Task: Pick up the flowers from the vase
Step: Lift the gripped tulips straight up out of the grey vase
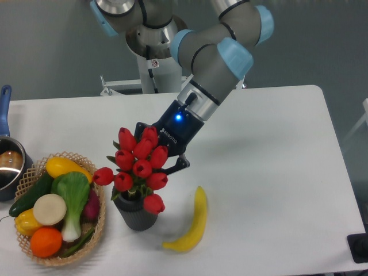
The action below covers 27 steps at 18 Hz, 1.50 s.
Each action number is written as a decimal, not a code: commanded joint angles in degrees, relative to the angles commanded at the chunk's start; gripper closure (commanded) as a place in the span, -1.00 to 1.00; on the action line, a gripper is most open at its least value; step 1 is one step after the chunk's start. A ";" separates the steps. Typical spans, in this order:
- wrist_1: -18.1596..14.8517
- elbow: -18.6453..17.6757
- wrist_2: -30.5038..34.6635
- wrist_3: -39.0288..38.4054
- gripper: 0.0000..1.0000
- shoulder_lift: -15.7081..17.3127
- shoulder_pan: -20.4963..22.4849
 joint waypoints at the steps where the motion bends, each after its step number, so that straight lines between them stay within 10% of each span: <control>1: 0.00 0.35 -0.96 -1.50 0.32 0.00 0.00; 27: -0.09 10.55 -5.19 -12.15 0.32 3.25 9.75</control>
